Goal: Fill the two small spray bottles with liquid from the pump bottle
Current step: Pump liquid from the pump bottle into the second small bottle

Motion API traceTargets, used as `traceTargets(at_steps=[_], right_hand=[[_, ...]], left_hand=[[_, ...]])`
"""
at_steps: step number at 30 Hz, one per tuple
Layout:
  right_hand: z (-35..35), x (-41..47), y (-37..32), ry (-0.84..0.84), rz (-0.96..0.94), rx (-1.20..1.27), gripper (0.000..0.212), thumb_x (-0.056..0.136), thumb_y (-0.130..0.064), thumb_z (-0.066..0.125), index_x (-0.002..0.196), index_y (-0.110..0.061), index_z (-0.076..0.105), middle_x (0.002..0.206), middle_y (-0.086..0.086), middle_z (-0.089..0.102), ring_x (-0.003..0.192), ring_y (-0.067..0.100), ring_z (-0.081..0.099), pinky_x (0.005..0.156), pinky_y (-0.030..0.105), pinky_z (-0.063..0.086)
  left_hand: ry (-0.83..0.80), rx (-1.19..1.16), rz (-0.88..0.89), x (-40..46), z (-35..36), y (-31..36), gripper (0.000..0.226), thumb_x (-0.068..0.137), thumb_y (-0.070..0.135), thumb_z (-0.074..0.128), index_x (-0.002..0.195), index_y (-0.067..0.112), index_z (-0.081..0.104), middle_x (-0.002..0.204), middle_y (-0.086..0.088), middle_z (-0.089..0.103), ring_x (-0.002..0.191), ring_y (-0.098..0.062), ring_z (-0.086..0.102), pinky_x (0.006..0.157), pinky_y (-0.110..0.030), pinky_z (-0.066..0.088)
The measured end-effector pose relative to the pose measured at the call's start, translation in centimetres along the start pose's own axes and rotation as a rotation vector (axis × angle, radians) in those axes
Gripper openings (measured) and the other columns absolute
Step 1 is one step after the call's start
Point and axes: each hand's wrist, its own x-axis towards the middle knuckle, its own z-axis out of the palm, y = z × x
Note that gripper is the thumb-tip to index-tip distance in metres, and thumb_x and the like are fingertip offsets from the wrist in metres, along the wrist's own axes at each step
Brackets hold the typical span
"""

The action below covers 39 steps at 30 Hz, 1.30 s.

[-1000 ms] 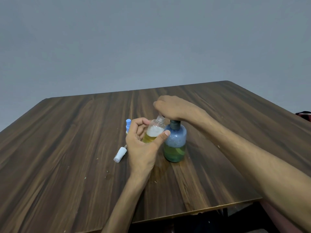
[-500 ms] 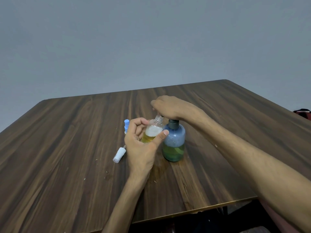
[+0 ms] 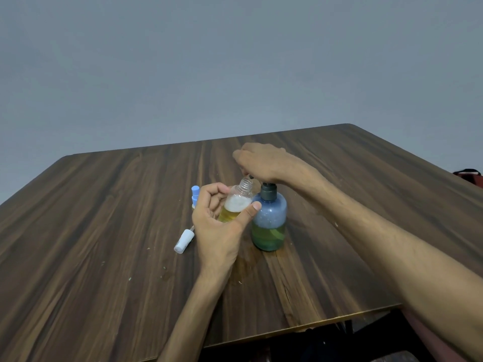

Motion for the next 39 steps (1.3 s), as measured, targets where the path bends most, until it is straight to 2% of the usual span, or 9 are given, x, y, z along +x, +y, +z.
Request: traceTargets(at_steps=[6, 10, 12, 15, 19, 29, 32, 36, 39], right_hand=[[0.0, -0.4, -0.1, 0.027, -0.005, 0.011, 0.034, 0.100, -0.036, 0.032, 0.096, -0.016, 0.061, 0.099, 0.002, 0.073, 0.093, 0.022, 0.063, 0.084, 0.043, 0.036], [0.4, -0.1, -0.1, -0.028, 0.018, 0.014, 0.037, 0.097, -0.038, 0.033, 0.098, -0.017, 0.063, 0.106, 0.004, 0.070, 0.098, 0.026, 0.061, 0.094, 0.047, 0.043], [0.3, -0.3, -0.2, -0.033, 0.022, -0.032, 0.040, 0.099, -0.038, 0.032, 0.101, -0.015, 0.065, 0.103, 0.003, 0.070, 0.094, 0.023, 0.060, 0.088, 0.045, 0.039], [-0.4, -0.7, -0.5, 0.007, 0.008, -0.039, 0.035, 0.100, -0.035, 0.033, 0.094, -0.015, 0.061, 0.090, 0.000, 0.070, 0.082, 0.019, 0.058, 0.082, 0.042, 0.034], [0.1, -0.5, -0.7, -0.086, 0.006, -0.052, 0.042, 0.085, -0.045, 0.026, 0.087, -0.018, 0.059, 0.104, 0.005, 0.070, 0.095, 0.027, 0.060, 0.092, 0.047, 0.042], [0.0, -0.6, -0.7, -0.079, -0.001, -0.023, 0.038, 0.079, -0.045, 0.028, 0.078, -0.019, 0.056, 0.092, 0.002, 0.065, 0.090, 0.030, 0.061, 0.078, 0.042, 0.043], [-0.5, -0.6, -0.6, 0.000, -0.003, 0.059, 0.032, 0.095, -0.036, 0.037, 0.088, -0.015, 0.061, 0.087, 0.000, 0.069, 0.080, 0.021, 0.060, 0.078, 0.041, 0.044], [-0.6, -0.2, -0.6, -0.080, 0.010, 0.128, 0.047, 0.093, -0.035, 0.038, 0.111, -0.004, 0.068, 0.093, 0.004, 0.076, 0.099, 0.031, 0.072, 0.093, 0.049, 0.055], [-1.0, 0.4, -0.7, -0.122, 0.030, 0.153, 0.042, 0.099, -0.029, 0.040, 0.115, -0.005, 0.070, 0.099, 0.011, 0.078, 0.105, 0.033, 0.073, 0.083, 0.039, 0.055]], left_hand=[[0.003, -0.007, -0.001, -0.2, -0.1, 0.1, 0.052, 0.067, 0.002, 0.097, 0.103, 0.012, 0.061, 0.101, 0.000, 0.078, 0.097, -0.014, 0.075, 0.087, -0.029, 0.060], [0.014, -0.016, -0.011, -0.1, 0.0, 0.1, 0.054, 0.064, 0.009, 0.098, 0.103, 0.013, 0.060, 0.101, -0.001, 0.078, 0.097, -0.015, 0.076, 0.087, -0.030, 0.061], [0.012, -0.013, -0.011, 0.0, 0.0, 0.1, 0.054, 0.066, 0.005, 0.098, 0.103, 0.013, 0.060, 0.100, 0.001, 0.078, 0.096, -0.015, 0.076, 0.086, -0.031, 0.060], [0.007, -0.014, -0.010, -0.1, 0.0, 0.1, 0.053, 0.067, 0.003, 0.098, 0.104, 0.012, 0.060, 0.099, 0.002, 0.078, 0.097, -0.015, 0.076, 0.087, -0.031, 0.061], [0.014, -0.012, -0.008, 0.0, 0.0, 0.1, 0.055, 0.065, 0.007, 0.099, 0.104, 0.012, 0.061, 0.101, -0.002, 0.078, 0.097, -0.017, 0.076, 0.088, -0.033, 0.062], [0.017, 0.008, -0.018, -0.1, 0.0, 0.0, 0.051, 0.069, -0.001, 0.095, 0.106, 0.006, 0.060, 0.100, -0.001, 0.078, 0.096, -0.015, 0.076, 0.088, -0.030, 0.061], [0.016, 0.005, -0.011, -0.1, 0.0, 0.1, 0.050, 0.068, -0.001, 0.095, 0.104, 0.008, 0.060, 0.101, -0.004, 0.077, 0.095, -0.012, 0.075, 0.085, -0.025, 0.060], [0.021, 0.010, -0.010, -0.1, 0.0, 0.1, 0.050, 0.068, 0.001, 0.095, 0.104, 0.010, 0.061, 0.101, -0.004, 0.077, 0.096, -0.013, 0.076, 0.085, -0.025, 0.060], [0.017, -0.001, -0.002, -0.1, 0.0, 0.1, 0.051, 0.068, 0.001, 0.096, 0.103, 0.011, 0.061, 0.101, -0.004, 0.078, 0.096, -0.013, 0.075, 0.084, -0.024, 0.059]])
